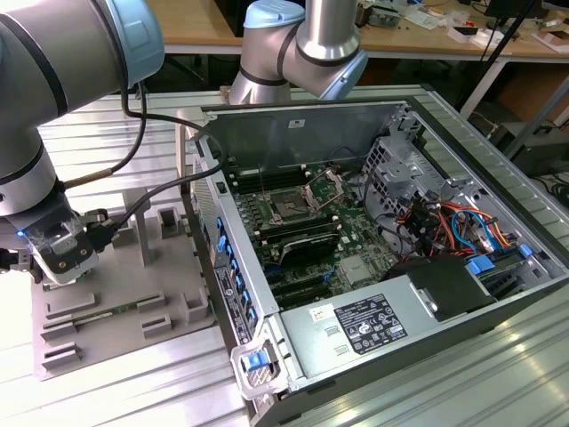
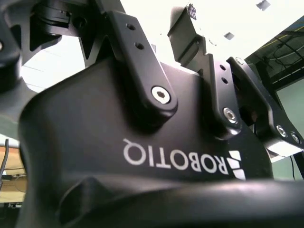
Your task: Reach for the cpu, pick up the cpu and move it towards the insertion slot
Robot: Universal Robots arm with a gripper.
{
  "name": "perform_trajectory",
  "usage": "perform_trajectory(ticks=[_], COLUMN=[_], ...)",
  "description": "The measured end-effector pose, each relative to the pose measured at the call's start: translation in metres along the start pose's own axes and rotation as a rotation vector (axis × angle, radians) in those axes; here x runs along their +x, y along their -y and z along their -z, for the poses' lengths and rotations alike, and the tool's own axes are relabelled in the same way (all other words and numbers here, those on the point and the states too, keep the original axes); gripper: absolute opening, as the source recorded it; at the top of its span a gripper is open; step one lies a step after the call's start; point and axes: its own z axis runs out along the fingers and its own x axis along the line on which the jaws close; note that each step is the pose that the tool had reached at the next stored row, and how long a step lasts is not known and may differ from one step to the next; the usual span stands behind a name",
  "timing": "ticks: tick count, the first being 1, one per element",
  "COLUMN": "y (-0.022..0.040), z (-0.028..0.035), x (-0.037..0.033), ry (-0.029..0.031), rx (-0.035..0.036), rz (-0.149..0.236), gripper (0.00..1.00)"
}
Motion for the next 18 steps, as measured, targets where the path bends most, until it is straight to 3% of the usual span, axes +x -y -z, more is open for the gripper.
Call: perform_trajectory(ticks=[11, 18], y=[0.0, -0.0004], z=[0.0001, 0.0047], x=[0.0, 0.0], ry=[0.0001, 0.0001], rx=[0.0, 0.0], rz=[0.0, 0.0], gripper=[0.55, 0.55])
